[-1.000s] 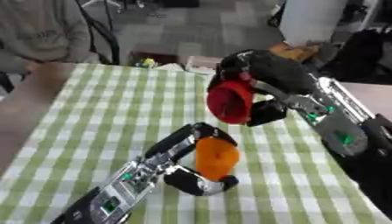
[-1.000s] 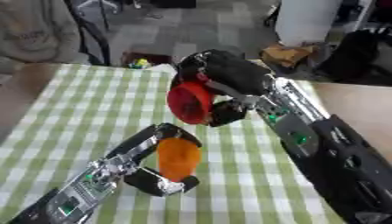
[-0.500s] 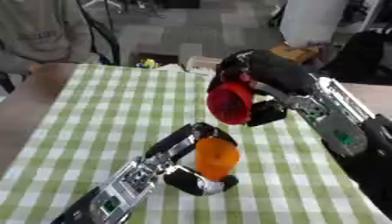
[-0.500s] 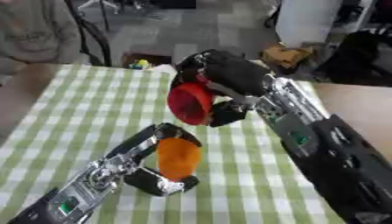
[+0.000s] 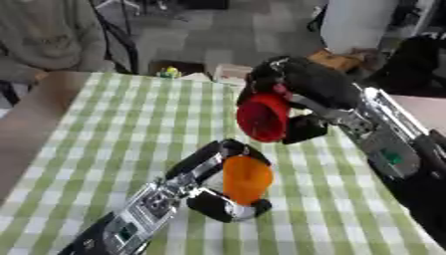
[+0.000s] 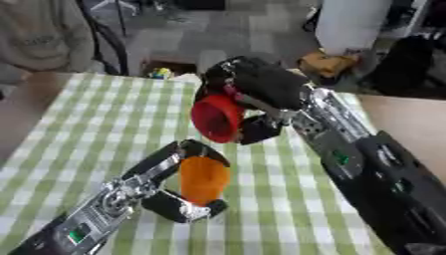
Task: Pour the contents of one cup into another cup.
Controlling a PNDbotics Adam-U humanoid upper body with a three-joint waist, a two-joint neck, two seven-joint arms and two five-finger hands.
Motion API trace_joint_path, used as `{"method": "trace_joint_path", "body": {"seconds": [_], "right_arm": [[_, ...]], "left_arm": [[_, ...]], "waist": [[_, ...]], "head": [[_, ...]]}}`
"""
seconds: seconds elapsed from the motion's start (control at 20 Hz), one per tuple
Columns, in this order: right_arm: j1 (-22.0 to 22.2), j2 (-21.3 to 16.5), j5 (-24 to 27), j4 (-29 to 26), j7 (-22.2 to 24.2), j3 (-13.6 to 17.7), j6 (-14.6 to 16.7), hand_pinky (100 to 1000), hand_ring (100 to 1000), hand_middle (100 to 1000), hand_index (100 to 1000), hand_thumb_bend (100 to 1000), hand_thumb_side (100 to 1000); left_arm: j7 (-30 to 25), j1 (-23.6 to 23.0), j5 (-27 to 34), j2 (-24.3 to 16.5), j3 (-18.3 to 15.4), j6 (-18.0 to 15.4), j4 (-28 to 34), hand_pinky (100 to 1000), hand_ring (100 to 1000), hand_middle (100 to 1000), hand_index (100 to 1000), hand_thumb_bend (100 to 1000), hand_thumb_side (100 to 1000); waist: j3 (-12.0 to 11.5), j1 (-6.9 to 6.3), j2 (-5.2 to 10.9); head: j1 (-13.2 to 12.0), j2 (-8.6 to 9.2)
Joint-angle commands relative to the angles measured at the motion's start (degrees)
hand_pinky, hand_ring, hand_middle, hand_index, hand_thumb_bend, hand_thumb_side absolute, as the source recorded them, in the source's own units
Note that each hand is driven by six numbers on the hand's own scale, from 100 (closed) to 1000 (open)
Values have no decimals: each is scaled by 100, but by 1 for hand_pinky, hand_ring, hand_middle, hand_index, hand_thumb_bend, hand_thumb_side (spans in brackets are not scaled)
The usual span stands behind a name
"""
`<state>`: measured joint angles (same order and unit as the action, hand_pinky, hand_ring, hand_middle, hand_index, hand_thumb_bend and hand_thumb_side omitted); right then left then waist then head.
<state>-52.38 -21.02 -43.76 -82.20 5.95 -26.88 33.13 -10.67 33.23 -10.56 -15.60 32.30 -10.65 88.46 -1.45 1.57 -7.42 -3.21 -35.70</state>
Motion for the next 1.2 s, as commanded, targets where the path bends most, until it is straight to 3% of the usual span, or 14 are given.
{"method": "trace_joint_path", "body": {"seconds": [0.05, 1.2], "right_arm": [[-117, -112, -56, -111, -9, 34, 40, 597, 537, 306, 461, 100, 100], [-112, -120, -393, -165, -100, 26, 103, 600, 539, 318, 466, 100, 100]], "left_arm": [[-19, 69, 20, -91, -68, -2, 111, 375, 240, 130, 641, 103, 256], [-53, 62, 33, -82, -83, -36, 84, 380, 239, 134, 641, 100, 262]], "waist": [[-4, -10, 99], [16, -10, 119]], "head": [[-21, 10], [-46, 3]]}}
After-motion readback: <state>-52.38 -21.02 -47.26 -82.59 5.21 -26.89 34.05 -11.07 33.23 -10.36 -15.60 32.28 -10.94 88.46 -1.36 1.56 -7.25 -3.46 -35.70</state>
